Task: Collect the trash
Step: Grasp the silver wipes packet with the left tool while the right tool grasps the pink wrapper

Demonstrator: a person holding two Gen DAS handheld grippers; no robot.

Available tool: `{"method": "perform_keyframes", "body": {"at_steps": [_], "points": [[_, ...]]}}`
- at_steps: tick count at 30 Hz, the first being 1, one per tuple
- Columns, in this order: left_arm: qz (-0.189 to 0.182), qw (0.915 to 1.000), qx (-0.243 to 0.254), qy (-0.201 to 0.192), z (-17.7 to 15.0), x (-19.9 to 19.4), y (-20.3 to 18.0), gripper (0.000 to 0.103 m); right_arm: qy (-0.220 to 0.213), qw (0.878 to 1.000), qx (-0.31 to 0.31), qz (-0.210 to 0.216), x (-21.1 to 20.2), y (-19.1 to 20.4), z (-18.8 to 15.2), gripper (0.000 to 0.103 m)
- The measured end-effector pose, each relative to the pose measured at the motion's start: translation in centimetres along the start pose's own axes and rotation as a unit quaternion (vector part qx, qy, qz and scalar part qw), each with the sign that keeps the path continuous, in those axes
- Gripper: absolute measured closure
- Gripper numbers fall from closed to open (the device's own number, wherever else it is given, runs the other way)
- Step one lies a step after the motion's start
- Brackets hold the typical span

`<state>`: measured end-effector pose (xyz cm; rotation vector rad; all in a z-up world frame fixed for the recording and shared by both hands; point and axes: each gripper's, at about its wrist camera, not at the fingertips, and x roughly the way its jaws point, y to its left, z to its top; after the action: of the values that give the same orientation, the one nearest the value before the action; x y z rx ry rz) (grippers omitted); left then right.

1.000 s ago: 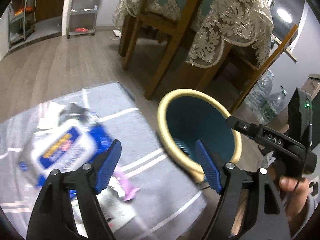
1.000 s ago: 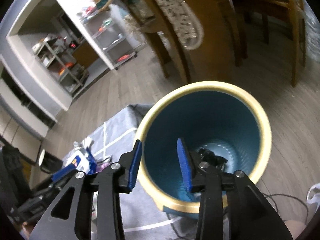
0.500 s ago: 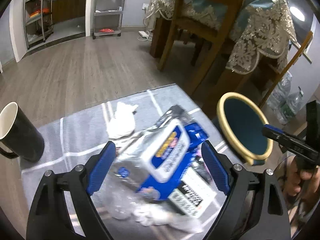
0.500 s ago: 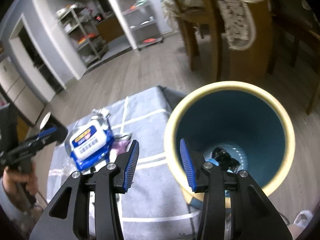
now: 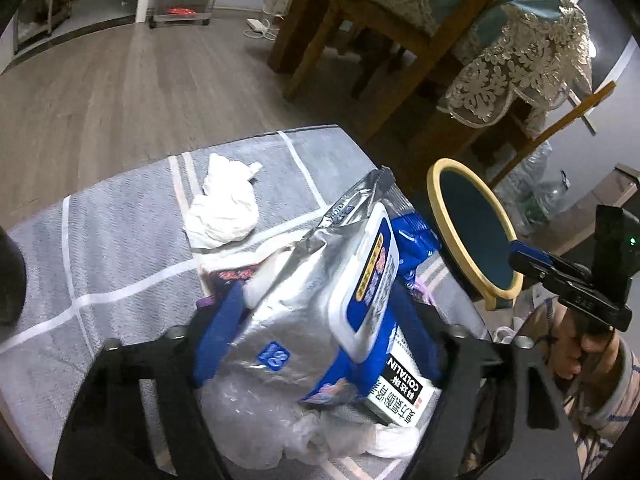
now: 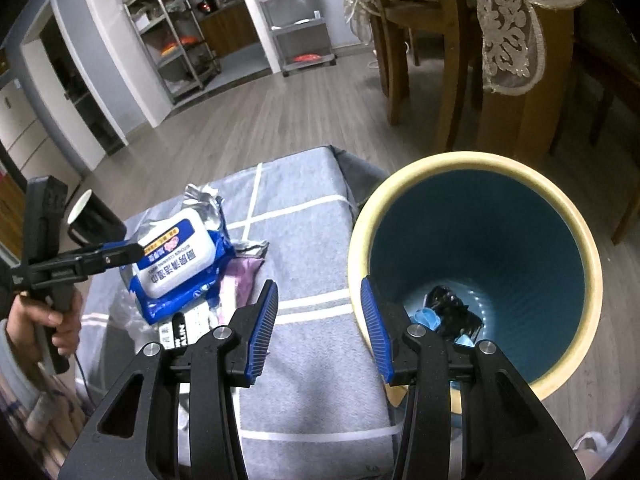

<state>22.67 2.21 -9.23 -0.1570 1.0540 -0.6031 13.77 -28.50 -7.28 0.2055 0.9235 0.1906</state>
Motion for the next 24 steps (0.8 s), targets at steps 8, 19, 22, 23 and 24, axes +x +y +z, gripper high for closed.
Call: {"method": "perform_keyframes", "body": {"at_steps": [8,19,22,23,24], "points": [[-0.015,0.9992,0.034,0.011,-0.6,-0.3,-1.6,0.063,0.011,1.000,-0.016,0.009,0.8,1.6,-0.3,0.058],[-0.034,0.9983,0.041,-0.025,-1.1,-2.4,-3.3,0.093,0.011,1.000,-0.023,0.016,0.6,1.7,-0.4,0.058],[-0.042,0.9975,0.036,-0.043,-1.1,-3.4,-3.8,0.094,0.015,0.999,-0.028,0.022,0.7,2.0,-0.5,0.058],[-0.044,0.9971,0.034,-0.052,-1.1,-3.9,-3.9,0.094,0.016,0.999,-0.031,0.023,0.8,2.2,-0.5,0.058],[-0.044,0.9966,0.032,-0.061,-1.1,-4.4,-4.0,0.094,0.020,0.999,-0.035,0.027,0.9,2.4,-0.6,0.058]]}}
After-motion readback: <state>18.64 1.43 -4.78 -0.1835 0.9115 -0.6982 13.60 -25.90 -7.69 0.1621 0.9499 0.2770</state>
